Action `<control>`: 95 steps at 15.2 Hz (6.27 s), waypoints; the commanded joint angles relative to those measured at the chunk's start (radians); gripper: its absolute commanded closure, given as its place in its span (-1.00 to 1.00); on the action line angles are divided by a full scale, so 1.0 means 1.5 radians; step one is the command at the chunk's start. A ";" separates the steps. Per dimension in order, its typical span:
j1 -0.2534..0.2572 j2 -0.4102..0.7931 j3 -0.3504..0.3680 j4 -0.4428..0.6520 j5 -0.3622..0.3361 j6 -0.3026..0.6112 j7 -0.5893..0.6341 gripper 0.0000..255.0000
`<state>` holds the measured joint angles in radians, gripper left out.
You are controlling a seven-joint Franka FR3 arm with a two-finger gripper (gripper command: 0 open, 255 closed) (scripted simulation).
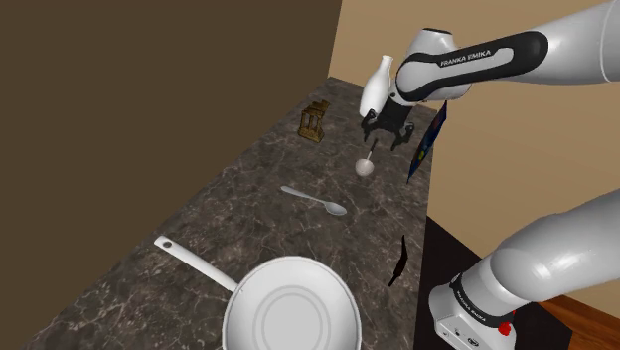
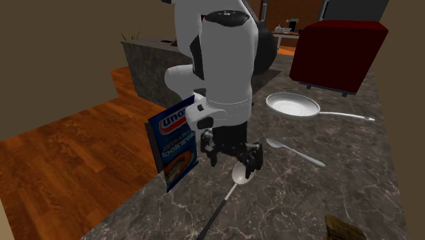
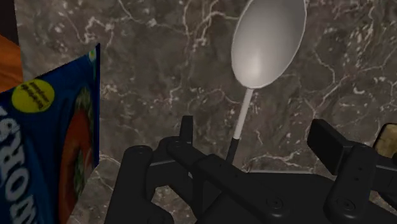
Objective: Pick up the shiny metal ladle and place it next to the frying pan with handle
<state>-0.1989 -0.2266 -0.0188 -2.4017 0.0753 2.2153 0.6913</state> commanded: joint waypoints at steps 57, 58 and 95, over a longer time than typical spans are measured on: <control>0.000 -0.040 0.015 0.072 0.017 -0.093 0.113 1.00; 0.006 -0.056 0.024 0.057 0.019 -0.093 0.127 1.00; 0.223 -0.180 0.513 0.033 0.190 -0.101 0.729 1.00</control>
<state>0.1349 -0.5118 0.7222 -2.3692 0.3602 2.0597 1.7526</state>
